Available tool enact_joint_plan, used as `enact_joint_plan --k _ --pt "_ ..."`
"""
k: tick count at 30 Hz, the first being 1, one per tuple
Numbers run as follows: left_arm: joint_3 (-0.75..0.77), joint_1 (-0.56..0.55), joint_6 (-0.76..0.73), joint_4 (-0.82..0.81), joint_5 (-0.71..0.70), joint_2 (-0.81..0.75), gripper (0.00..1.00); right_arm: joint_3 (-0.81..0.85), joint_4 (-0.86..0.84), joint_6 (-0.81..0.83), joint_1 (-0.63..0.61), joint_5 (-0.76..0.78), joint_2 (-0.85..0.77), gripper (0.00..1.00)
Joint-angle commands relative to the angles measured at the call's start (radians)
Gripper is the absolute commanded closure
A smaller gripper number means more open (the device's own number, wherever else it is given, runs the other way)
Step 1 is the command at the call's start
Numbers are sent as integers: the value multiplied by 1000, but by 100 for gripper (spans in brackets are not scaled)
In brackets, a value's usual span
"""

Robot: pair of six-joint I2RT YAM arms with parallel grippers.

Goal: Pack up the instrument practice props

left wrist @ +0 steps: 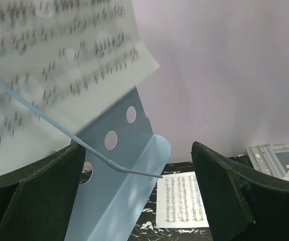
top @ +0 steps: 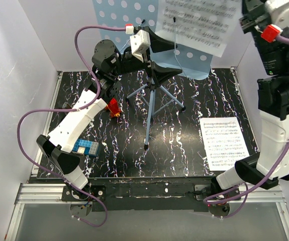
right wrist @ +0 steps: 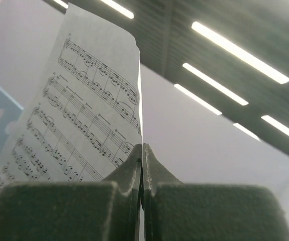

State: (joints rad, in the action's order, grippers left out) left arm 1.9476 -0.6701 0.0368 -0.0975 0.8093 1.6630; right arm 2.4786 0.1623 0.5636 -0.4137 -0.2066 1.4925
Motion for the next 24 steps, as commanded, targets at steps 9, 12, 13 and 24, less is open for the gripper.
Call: enact_joint_plan --k 9,12,13,24 --pt "56 -3 -71 44 -4 -16 14 105 -138 366 134 82 -75 99" --pt "54 -2 -83 56 -7 -19 12 86 -148 371 228 82 -104 99" --pt "48 -2 -86 56 -16 -22 11 74 -147 374 255 82 -116 99" --pt "-19 3 -123 48 -107 -85 2 -513 12 210 470 259 -445 99"
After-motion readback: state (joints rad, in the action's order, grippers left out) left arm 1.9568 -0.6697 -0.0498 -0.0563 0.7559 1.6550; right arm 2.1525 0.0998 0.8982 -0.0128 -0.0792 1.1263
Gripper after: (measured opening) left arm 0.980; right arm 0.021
